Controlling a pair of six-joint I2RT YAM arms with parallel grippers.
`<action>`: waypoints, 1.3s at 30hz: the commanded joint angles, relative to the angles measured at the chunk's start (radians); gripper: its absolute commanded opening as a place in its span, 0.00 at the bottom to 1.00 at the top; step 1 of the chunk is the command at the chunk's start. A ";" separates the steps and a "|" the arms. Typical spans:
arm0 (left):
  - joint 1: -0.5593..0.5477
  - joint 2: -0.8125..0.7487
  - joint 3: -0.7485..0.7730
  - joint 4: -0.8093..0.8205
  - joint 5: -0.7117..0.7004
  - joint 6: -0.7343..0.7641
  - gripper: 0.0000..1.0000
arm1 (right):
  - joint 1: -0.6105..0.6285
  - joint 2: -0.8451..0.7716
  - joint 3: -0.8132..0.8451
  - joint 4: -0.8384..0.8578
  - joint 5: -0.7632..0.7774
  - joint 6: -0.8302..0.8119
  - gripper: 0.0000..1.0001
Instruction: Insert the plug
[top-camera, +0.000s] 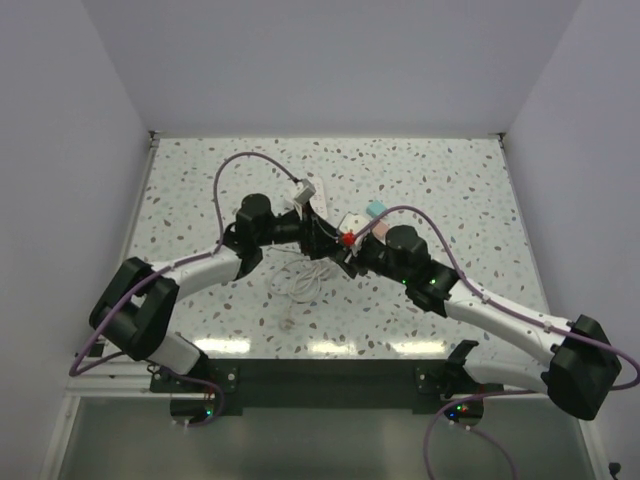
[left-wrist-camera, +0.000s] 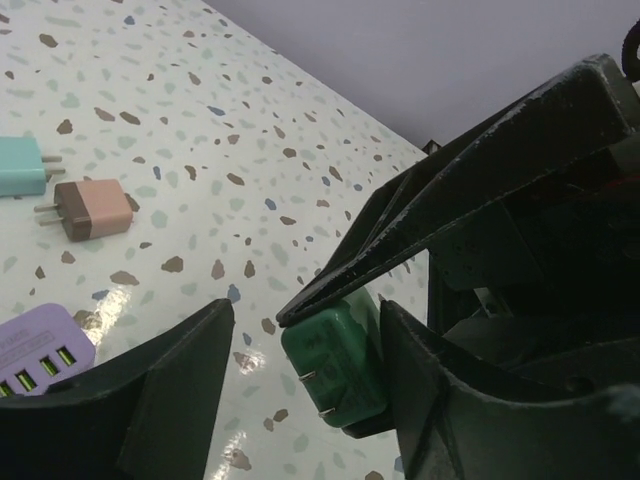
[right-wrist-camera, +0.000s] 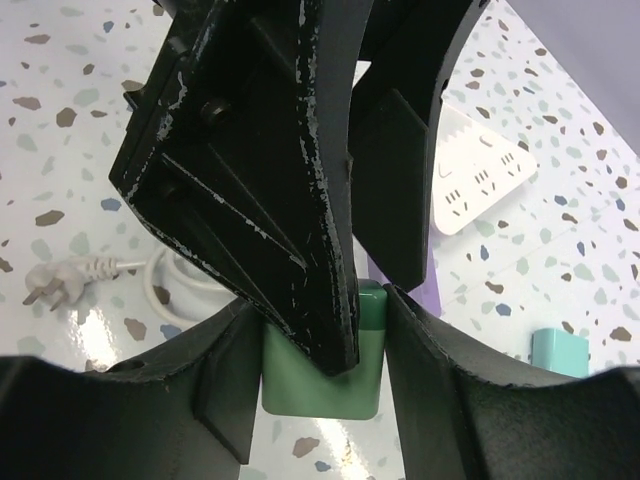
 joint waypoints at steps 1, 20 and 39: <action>-0.015 0.016 0.040 0.014 0.078 0.021 0.63 | 0.006 -0.010 0.052 0.016 0.038 -0.034 0.52; -0.031 0.048 0.106 -0.180 -0.140 0.135 0.41 | 0.008 -0.016 0.066 -0.078 0.322 0.110 0.71; 0.044 -0.085 0.060 -0.323 -0.537 0.201 0.91 | 0.167 -0.186 0.023 -1.026 0.630 1.144 0.91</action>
